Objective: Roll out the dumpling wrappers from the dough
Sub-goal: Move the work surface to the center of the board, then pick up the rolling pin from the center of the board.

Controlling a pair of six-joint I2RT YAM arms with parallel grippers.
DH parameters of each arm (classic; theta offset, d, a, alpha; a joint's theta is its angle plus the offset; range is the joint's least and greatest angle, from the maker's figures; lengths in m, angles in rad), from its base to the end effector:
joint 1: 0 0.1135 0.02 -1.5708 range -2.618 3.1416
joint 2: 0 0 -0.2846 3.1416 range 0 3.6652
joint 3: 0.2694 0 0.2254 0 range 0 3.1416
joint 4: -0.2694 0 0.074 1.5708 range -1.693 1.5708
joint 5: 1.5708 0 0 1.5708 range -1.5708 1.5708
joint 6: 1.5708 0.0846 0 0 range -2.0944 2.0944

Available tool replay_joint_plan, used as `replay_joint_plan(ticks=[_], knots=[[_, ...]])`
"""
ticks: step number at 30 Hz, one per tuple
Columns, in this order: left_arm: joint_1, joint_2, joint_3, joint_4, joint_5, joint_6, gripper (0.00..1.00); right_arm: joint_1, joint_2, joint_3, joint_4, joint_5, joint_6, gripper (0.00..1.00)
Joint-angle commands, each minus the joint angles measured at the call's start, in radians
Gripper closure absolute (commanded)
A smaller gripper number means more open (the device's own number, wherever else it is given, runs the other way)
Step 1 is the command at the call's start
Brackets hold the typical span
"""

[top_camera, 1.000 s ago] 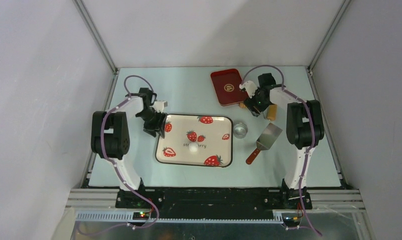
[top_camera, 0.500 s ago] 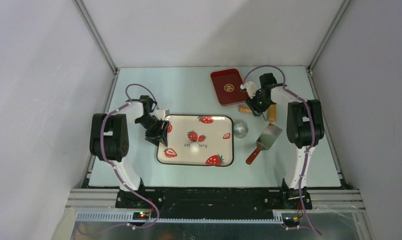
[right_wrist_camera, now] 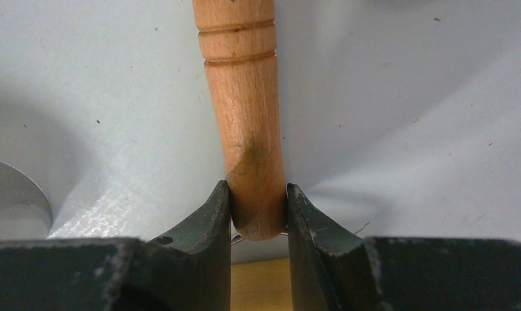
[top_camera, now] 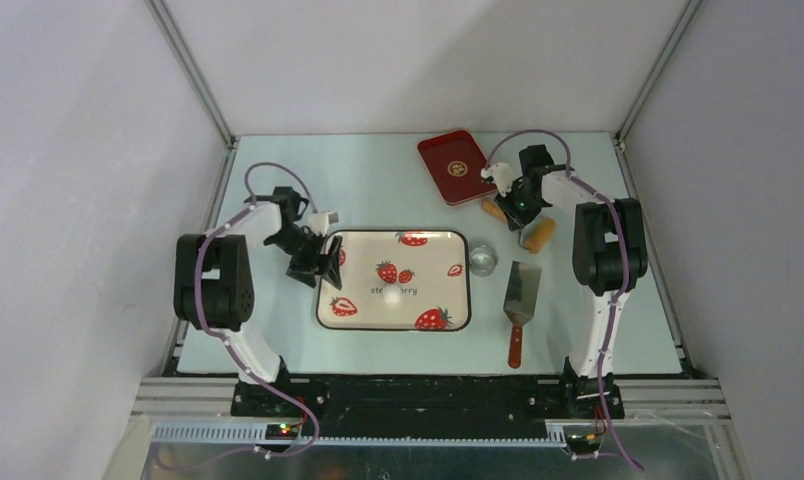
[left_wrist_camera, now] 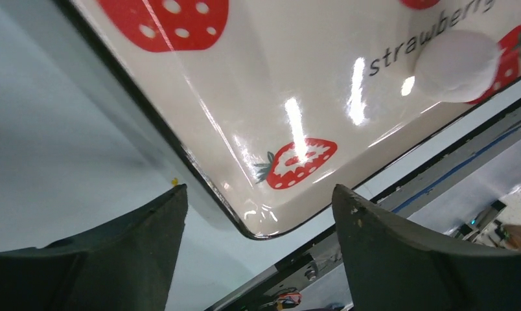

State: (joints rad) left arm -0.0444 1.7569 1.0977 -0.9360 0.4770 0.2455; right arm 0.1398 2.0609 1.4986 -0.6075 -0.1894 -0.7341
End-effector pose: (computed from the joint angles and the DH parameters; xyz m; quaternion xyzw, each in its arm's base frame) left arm 0.2755 -0.0511 0.1584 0.1375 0.9618 -0.2362 0.0119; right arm 0.4247 0.0758 0.1549 -0.4299 0.8760 0.0305 0.2167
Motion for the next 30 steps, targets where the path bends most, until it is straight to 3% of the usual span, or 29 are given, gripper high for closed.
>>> replay_joint_plan(ticks=[1, 4, 12, 15, 17, 20, 24, 30], knots=[[0.065, -0.103, 0.112, -0.033, 0.063, 0.034, 0.11, -0.014, 0.004, 0.002, -0.071, -0.005, 0.017, 1.00], [0.096, -0.153, 0.159, -0.048, 0.091, 0.048, 0.01, -0.028, -0.100, 0.002, -0.056, -0.039, 0.043, 1.00], [0.082, -0.273, 0.297, -0.053, 0.301, 0.080, 0.00, -0.035, -0.450, 0.023, 0.029, -0.156, 0.230, 1.00], [0.036, -0.290, 0.379, -0.051, 0.366, 0.078, 0.00, -0.015, -0.613, 0.025, 0.103, -0.247, 0.433, 1.00], [-0.013, -0.283, 0.437, -0.052, 0.403, 0.067, 0.00, -0.011, -0.698, 0.016, 0.185, -0.402, 0.598, 1.00], [-0.077, -0.237, 0.532, -0.052, 0.460, 0.026, 0.00, -0.010, -0.802, -0.072, 0.457, -0.567, 0.861, 1.00], [-0.168, -0.136, 0.722, -0.051, 0.553, -0.059, 0.00, -0.003, -0.822, -0.110, 0.780, -0.756, 1.372, 1.00], [-0.309, 0.002, 0.841, -0.054, 0.707, -0.142, 0.00, 0.089, -0.825, -0.236, 1.009, -0.807, 1.522, 1.00]])
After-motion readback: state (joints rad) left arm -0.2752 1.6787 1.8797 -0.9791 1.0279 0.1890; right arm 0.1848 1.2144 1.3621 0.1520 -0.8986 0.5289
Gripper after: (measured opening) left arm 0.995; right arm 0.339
